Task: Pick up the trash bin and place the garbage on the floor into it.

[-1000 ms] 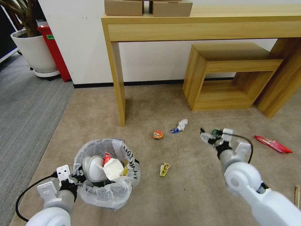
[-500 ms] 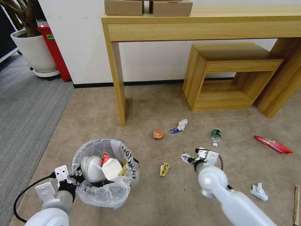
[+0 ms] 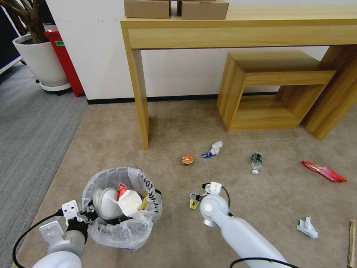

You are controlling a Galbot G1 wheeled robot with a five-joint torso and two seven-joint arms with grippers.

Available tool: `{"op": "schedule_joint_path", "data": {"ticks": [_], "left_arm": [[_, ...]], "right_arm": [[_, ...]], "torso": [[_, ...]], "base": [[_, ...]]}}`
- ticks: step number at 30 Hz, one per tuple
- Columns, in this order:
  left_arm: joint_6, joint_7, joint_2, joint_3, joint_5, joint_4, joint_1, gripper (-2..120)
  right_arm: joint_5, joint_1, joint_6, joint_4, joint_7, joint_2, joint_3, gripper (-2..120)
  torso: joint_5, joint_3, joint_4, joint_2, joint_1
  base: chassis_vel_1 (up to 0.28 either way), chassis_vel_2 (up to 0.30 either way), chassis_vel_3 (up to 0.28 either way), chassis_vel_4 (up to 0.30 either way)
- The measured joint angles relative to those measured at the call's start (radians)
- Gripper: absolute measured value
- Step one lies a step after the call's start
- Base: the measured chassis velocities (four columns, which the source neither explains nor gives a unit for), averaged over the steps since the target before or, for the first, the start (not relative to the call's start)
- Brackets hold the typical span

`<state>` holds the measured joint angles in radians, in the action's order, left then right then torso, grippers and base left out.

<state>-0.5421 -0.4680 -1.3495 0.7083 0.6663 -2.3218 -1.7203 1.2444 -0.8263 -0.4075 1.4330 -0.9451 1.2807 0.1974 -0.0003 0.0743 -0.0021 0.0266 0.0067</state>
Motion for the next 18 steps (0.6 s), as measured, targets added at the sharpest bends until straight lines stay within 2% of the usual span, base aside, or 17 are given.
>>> {"op": "schedule_joint_path", "data": {"ticks": [5,18], "left_arm": [[0.001,0.000,0.001,-0.003,0.002,0.021,0.017,1],[0.002,0.000,0.001,-0.011,0.006,0.019,0.019,1]], "right_arm": [[-0.042,0.024,0.006,-0.112,0.032,0.042,-0.001,100],[-0.090,0.037,0.023,-0.192,0.076,0.065,0.009,96]], "torso": [[0.0000,0.000,-0.0002,0.000,0.000],[0.0003,0.000,-0.0002,0.000,0.000]], "base": [[0.000,0.000,0.000,0.000],[0.000,0.000,0.000,0.000]]}}
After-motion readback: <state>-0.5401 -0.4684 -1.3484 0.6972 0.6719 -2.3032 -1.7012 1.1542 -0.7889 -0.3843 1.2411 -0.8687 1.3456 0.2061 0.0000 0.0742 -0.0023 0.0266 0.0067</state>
